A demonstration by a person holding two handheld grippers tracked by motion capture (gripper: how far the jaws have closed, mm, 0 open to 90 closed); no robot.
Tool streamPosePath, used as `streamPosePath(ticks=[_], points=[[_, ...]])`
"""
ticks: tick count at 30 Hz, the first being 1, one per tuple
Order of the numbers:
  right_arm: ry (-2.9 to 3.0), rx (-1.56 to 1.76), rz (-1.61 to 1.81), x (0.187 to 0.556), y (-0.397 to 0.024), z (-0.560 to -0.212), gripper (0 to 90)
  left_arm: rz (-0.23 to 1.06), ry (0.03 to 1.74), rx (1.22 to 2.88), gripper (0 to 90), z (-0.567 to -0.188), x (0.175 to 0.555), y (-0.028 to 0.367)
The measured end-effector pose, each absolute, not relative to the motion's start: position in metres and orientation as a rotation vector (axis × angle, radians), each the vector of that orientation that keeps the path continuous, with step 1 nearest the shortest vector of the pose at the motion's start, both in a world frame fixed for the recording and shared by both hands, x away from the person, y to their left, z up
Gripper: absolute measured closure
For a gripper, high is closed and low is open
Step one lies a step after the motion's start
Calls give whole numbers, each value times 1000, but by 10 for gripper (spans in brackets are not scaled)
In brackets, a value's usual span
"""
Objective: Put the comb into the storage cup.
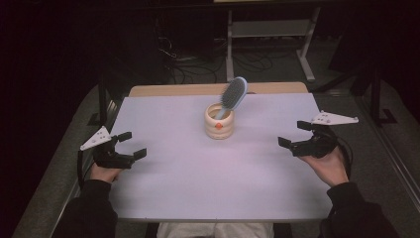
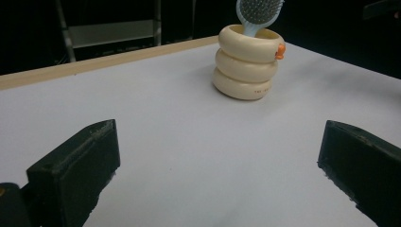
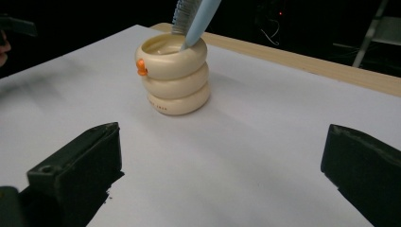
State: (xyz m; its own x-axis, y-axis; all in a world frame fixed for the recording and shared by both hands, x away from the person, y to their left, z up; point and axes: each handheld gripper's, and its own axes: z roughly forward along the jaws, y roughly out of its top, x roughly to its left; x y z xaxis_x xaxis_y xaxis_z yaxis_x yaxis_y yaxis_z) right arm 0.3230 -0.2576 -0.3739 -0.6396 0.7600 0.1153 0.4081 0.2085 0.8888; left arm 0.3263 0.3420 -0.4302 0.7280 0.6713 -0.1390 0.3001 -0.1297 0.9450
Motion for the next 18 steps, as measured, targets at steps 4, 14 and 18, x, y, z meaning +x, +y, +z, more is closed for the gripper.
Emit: streamPosePath(ticks=[4,14,18], points=[[2148,1101,1396,317,-260,-383,0,375,779,1728,0,-431,327,341],[2159,1113,1385,308,-264,-400,0,378,780,1724,0,-430,326,342],[2181,1134,1333,306,-262,-411,0,376,777,1721,0,-430,326,341]])
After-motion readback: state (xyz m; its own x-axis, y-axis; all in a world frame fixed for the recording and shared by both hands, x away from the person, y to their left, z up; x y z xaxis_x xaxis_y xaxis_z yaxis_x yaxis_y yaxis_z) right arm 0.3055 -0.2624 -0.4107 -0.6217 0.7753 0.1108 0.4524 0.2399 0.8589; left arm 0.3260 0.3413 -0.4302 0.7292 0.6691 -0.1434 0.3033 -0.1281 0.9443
